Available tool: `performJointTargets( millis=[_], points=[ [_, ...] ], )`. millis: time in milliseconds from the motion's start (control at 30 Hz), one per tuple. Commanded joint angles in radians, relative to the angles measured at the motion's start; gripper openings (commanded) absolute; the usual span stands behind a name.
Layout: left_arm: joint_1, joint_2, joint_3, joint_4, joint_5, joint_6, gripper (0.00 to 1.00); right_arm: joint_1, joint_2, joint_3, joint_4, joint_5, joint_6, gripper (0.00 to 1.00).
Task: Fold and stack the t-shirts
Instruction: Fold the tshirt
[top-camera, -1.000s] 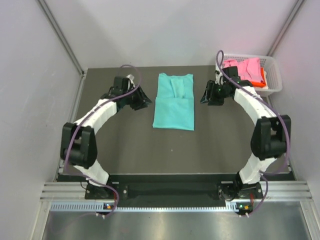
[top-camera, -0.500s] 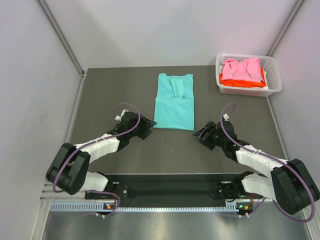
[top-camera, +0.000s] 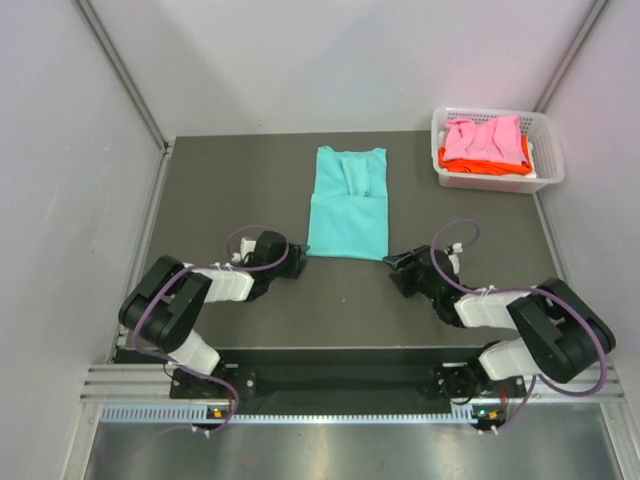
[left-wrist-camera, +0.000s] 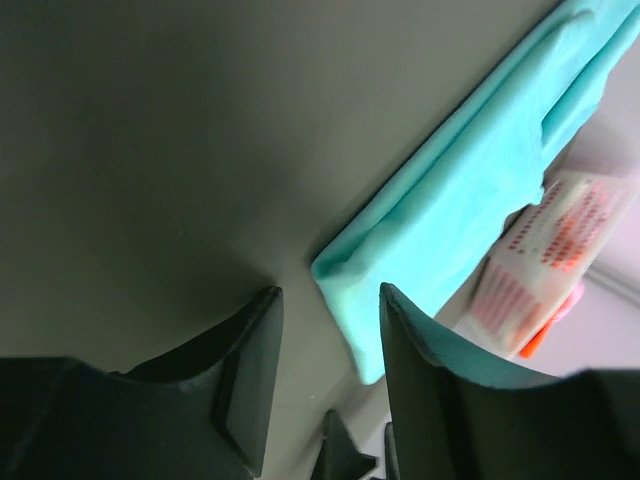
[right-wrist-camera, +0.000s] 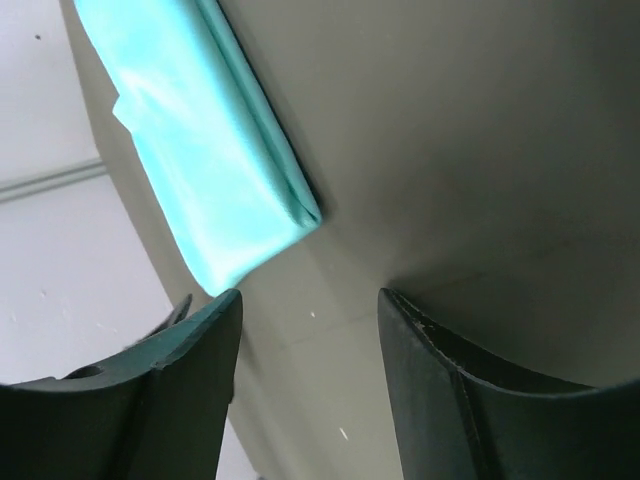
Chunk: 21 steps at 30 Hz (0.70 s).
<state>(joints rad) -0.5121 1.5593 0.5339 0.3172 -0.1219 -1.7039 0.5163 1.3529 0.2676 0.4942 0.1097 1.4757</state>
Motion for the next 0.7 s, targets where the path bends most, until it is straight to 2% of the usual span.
performJointTargets(
  millis=[0, 433, 667],
  points=[
    [-0.005, 0.053, -0.003, 0.062, -0.03, -0.086, 0.49, 0.036, 0.037, 0.004, 0.077, 0.079, 0.084, 0.56],
    [-0.006, 0.067, 0.02, -0.064, -0.004, -0.059, 0.46, 0.036, 0.141, 0.058, 0.06, 0.102, 0.1, 0.47],
    [-0.005, 0.096, 0.023, -0.063, 0.024, -0.057, 0.43, 0.037, 0.201, 0.082, 0.07, 0.104, 0.106, 0.42]
  ],
)
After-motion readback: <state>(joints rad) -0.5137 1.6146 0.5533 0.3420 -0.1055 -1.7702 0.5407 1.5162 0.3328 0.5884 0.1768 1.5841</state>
